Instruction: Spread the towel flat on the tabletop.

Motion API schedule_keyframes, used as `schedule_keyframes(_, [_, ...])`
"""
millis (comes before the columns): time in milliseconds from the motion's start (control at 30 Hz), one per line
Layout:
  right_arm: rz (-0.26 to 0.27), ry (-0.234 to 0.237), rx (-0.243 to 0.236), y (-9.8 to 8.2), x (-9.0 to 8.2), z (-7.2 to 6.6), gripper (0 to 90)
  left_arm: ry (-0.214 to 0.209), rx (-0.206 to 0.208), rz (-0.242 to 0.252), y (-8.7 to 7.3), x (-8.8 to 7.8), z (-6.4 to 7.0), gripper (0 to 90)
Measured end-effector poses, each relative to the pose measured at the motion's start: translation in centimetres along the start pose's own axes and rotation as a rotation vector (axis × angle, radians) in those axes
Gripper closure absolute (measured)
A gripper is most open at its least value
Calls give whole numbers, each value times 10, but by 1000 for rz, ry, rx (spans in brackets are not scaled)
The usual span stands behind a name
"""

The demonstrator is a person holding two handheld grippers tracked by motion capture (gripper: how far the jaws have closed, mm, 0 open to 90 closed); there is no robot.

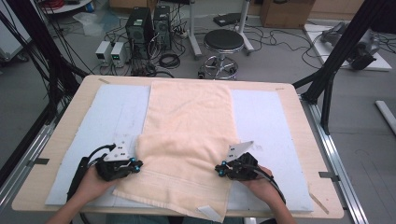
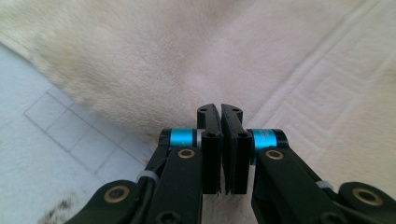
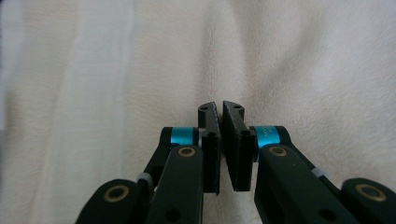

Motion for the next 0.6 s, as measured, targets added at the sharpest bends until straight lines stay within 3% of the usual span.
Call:
schedule_keyframes(33, [13,-1,-12,1,-6,-4,858,-4,-7,17,0,-8,5,863])
schedule_keyframes(100, [47,21,-29,3,-19,-16,858,-15,7,42,-1,-25,18,863])
schedule_keyframes(167, [67,15,-45,5,-29,-25,859,-13,28,56,-2,-41,33,864])
schedule_keyframes(233, [97,43,-56,7,-39,-37,858,-16,37,72,-3,-57,49,864])
schedule_keyframes(367, [109,85,-98,11,-59,-65,851,-56,43,109,-1,-89,80,863])
schedule_keyframes(467, [150,106,-113,17,-75,-79,809,-67,51,135,4,-103,89,848])
schedule_keyframes(533, [151,88,-114,19,-79,-81,749,-58,53,156,8,-104,86,749])
schedule_keyframes(600, [119,71,-117,17,-72,-76,726,-39,48,167,9,-97,76,717])
Point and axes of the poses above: each handheld gripper's, and its own axes: x roughly forward along the jaws, y roughly out of its top, z roughly to its right, the point moved 4 cm from there along x, roughly forward along the jaws, and after that the axes turned 2 degrees about y, right-handed, at the moved point
